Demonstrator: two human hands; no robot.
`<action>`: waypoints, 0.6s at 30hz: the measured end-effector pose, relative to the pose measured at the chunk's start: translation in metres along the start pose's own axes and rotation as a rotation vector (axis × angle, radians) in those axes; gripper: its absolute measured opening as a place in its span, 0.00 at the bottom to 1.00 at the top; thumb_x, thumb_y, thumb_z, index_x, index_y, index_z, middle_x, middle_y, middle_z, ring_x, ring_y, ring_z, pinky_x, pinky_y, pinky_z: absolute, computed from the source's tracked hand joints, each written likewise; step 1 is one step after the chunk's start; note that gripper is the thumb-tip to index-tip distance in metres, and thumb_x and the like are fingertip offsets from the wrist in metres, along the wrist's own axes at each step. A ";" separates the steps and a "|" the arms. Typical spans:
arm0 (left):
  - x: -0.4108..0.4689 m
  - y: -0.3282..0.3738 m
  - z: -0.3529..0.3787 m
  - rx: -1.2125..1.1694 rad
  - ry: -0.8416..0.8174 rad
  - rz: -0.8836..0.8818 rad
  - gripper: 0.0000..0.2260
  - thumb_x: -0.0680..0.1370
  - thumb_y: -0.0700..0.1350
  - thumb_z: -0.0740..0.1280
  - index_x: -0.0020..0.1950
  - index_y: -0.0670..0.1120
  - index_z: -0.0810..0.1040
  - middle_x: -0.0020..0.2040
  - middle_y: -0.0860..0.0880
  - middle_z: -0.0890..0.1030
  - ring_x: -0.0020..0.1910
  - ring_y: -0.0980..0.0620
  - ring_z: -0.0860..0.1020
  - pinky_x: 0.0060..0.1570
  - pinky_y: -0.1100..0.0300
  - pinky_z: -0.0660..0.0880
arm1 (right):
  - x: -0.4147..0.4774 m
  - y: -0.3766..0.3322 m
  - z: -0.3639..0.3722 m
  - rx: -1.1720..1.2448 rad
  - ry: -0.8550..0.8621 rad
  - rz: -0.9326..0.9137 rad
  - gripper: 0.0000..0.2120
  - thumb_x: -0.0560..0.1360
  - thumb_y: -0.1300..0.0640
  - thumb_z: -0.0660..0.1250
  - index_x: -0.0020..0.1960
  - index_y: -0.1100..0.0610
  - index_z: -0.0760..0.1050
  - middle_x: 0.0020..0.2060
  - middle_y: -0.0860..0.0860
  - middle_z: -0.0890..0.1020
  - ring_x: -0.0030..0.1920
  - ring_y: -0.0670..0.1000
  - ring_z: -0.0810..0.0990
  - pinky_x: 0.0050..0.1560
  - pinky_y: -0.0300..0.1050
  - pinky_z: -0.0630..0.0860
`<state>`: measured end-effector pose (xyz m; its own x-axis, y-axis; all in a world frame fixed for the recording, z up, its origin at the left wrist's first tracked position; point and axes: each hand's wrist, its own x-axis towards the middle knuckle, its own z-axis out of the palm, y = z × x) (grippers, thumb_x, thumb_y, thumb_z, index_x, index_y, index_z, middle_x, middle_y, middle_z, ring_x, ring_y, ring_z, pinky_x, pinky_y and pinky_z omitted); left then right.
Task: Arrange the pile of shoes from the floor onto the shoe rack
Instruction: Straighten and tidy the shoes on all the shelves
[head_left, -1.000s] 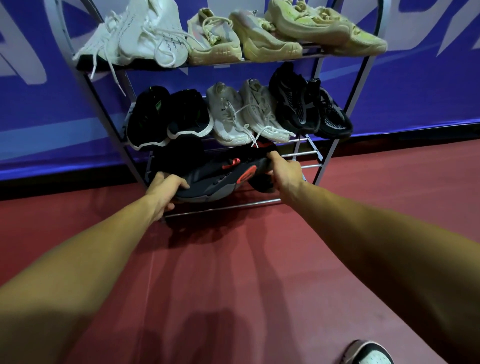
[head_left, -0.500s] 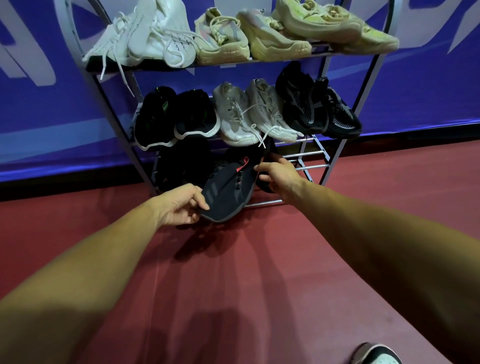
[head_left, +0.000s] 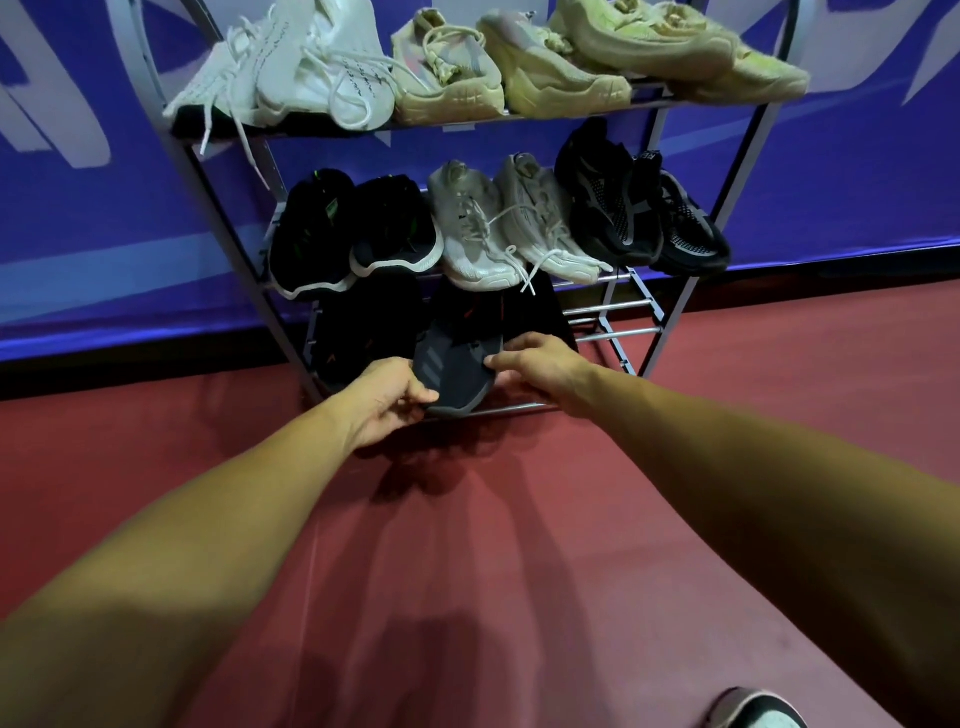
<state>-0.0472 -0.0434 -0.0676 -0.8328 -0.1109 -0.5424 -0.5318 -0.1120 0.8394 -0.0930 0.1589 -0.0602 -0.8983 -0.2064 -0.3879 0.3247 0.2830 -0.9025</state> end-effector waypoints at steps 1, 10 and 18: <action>0.001 0.001 0.003 -0.009 0.023 0.016 0.17 0.71 0.25 0.64 0.48 0.46 0.79 0.43 0.47 0.81 0.40 0.51 0.77 0.35 0.60 0.71 | -0.001 0.000 0.001 -0.018 -0.024 0.029 0.18 0.75 0.56 0.74 0.62 0.55 0.73 0.40 0.56 0.84 0.31 0.49 0.76 0.27 0.37 0.63; 0.019 0.003 0.031 -0.012 0.109 0.062 0.13 0.73 0.30 0.70 0.51 0.45 0.75 0.33 0.50 0.75 0.32 0.55 0.71 0.32 0.62 0.68 | 0.019 0.009 0.013 -0.052 0.076 0.020 0.08 0.75 0.60 0.73 0.51 0.58 0.75 0.33 0.52 0.78 0.27 0.46 0.72 0.20 0.34 0.63; 0.033 0.003 0.038 0.224 0.154 0.145 0.33 0.76 0.37 0.72 0.77 0.54 0.64 0.55 0.46 0.82 0.36 0.55 0.78 0.20 0.69 0.65 | 0.050 0.027 0.026 -0.088 0.199 0.050 0.26 0.68 0.51 0.77 0.63 0.59 0.79 0.54 0.56 0.85 0.57 0.58 0.83 0.63 0.54 0.78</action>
<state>-0.0818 -0.0095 -0.0815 -0.8783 -0.2603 -0.4011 -0.4443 0.1343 0.8857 -0.1208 0.1318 -0.1092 -0.9252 -0.0037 -0.3796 0.3512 0.3711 -0.8596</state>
